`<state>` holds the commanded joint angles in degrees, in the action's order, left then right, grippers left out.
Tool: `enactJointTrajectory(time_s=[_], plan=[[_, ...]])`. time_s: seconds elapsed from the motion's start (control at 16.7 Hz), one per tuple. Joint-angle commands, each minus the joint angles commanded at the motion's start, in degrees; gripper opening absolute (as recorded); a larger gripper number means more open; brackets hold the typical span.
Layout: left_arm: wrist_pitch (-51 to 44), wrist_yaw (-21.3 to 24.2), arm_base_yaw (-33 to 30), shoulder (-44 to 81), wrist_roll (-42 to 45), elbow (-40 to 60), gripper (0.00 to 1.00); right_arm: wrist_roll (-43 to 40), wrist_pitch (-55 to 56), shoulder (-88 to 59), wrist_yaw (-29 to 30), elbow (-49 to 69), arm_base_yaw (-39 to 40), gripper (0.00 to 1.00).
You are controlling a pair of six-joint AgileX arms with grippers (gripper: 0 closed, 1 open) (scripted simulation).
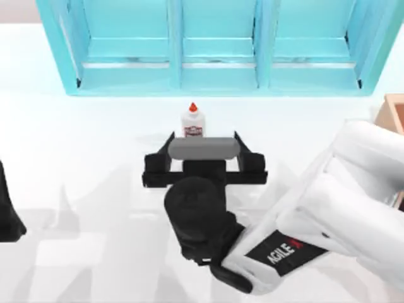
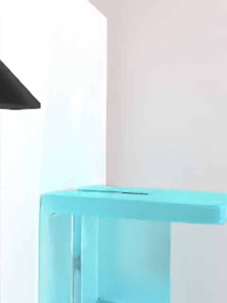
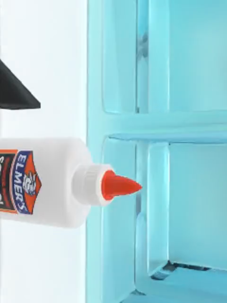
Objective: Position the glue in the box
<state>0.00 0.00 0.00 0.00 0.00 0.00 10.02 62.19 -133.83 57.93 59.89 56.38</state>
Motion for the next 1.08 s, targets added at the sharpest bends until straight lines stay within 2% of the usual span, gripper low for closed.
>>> enactJointTrajectory(time_s=[0.24, 0.72, 1.08], plan=[[0.0, 0.0, 0.0, 0.0, 0.0, 0.0, 1.0, 0.43, 3.05, -7.0, 2.96, 2.93, 2.85, 1.0], [0.0, 0.0, 0.0, 0.0, 0.0, 0.0, 1.0, 0.38, 3.1, -7.48, 2.99, 3.11, 2.71, 1.0], [0.0, 0.0, 0.0, 0.0, 0.0, 0.0, 1.0, -1.96, 0.34, -12.56, -2.69, 13.19, -3.0, 1.0]])
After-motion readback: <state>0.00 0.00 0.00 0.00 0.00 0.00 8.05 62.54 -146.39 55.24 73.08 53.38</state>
